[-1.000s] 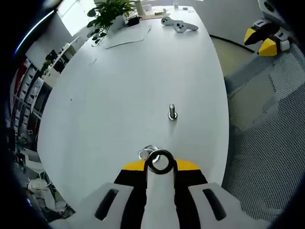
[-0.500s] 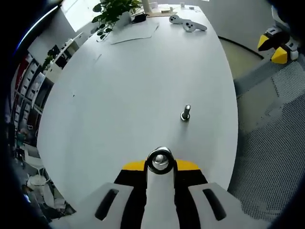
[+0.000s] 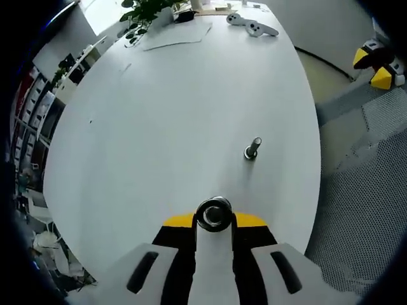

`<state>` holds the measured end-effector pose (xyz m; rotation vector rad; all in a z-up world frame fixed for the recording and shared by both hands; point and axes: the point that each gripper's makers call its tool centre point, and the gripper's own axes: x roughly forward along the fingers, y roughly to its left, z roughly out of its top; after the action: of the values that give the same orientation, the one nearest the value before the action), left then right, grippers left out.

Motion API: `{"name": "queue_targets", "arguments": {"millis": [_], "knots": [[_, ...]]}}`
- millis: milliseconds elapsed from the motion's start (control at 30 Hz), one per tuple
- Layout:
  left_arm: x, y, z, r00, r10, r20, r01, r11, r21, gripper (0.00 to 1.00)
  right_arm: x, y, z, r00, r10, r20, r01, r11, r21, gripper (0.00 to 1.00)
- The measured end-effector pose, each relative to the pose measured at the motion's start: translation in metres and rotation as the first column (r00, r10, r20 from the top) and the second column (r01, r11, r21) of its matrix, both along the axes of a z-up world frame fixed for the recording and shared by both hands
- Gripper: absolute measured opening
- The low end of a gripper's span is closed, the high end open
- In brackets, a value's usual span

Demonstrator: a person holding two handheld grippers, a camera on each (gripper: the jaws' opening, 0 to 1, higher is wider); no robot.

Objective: Place the washer onto the threaded stud by aligning its center hole with the stud, sliding it down to the base, and recovering from edge contact or off-axis alignment until the washer reaches the visible bottom stop.

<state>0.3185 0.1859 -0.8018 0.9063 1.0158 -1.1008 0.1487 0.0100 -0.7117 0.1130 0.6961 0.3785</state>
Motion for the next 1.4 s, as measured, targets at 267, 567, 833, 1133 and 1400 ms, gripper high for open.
{"name": "queue_targets", "arguments": {"millis": [267,567,833,1133,1400], "knots": [[0.0,0.0,-0.019,0.999,-0.004,-0.035,0.006,0.999,0.046,0.18,0.0,0.0,-0.001,1.0,0.002,-0.006,-0.002,1.0,-0.004,0.23],[-0.003,-0.001,-0.038,0.998,0.017,-0.065,-0.013,0.998,0.062,0.18,-0.001,-0.001,-0.001,1.0,-0.007,-0.011,0.007,1.0,0.001,0.23],[-0.008,-0.002,-0.046,0.997,0.02,-0.07,-0.014,0.996,0.085,0.18,-0.001,0.0,-0.002,1.0,-0.005,-0.014,0.006,1.0,0.004,0.23],[-0.025,-0.001,-0.046,0.989,0.094,-0.115,-0.086,0.994,0.073,0.19,-0.001,0.002,-0.001,1.0,0.01,-0.01,-0.01,1.0,0.005,0.23],[-0.023,0.012,-0.033,0.991,0.133,-0.005,-0.133,0.991,0.033,0.21,-0.003,0.006,0.0,0.999,0.041,-0.005,-0.041,0.999,0.012,0.23]]}}
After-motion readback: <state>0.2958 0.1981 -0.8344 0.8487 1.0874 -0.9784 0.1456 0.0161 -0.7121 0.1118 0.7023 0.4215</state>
